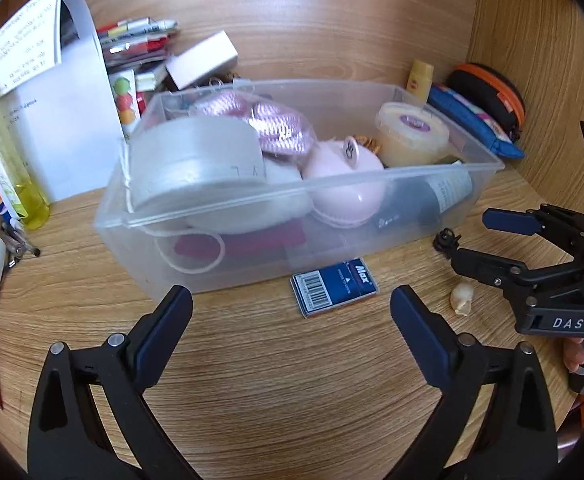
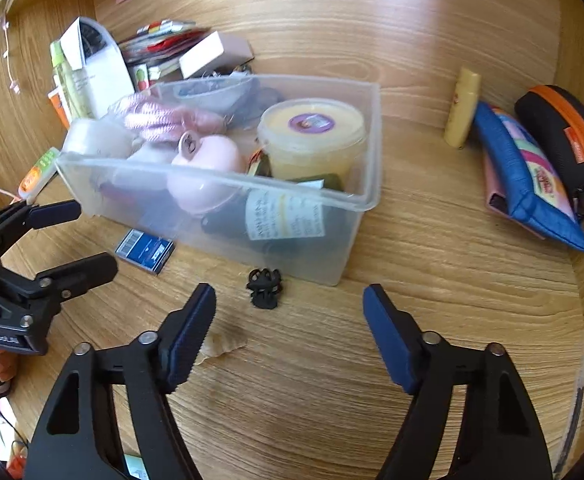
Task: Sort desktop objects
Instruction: 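Grasp the black hair clip with the right tool while the left tool grasps the blue Max card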
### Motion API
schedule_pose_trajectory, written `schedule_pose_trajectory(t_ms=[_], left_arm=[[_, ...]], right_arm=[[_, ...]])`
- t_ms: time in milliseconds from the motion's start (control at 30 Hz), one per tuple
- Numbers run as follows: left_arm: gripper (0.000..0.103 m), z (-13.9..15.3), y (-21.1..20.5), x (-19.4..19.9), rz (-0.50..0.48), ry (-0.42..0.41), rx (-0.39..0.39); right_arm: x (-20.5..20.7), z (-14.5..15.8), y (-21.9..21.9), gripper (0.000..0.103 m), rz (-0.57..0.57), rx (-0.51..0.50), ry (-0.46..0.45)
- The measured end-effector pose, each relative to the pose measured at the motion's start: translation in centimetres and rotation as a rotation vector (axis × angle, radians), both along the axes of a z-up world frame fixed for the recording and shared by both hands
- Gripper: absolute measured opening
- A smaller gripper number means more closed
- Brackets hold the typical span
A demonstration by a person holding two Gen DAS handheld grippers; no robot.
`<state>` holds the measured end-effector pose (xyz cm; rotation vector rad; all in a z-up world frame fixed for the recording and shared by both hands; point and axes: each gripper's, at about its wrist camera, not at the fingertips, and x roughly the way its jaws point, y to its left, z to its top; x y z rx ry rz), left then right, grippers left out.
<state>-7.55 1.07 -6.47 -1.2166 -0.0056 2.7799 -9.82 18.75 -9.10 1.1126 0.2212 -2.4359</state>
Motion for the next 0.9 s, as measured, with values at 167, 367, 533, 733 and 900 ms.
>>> schedule_pose_trajectory(t_ms=[167,367,533,733,900], left_arm=[[0.100,-0.4,0.9,-0.7,-0.006,-0.028,-0.034],[0.100,-0.8,2.1,-1.7,-0.025,-0.053,-0.076],[0.100,-1.3,2.2,-2.1,-0.021,-0.083,-0.086],[0.101,-1.6,2.8,-2.4,-0.030,-0.098,-0.110],[0.101,-1.8,2.8,-2.7,-0.016,-0.104,-0.097]], right_arm=[[-0.3,-0.1,-0.3,0.061,0.006,-0.010,-0.016],[-0.8,-0.4,-0.5,0.049,0.003,-0.003,-0.040],[-1.2,-0.6,-0.5,0.040,-0.008,-0.004,-0.057],[-1.3,-0.4,-0.9,0.037,-0.003,0.002,-0.056],[-1.1,-0.1,-1.2,0.031,0.006,-0.018,-0.063]])
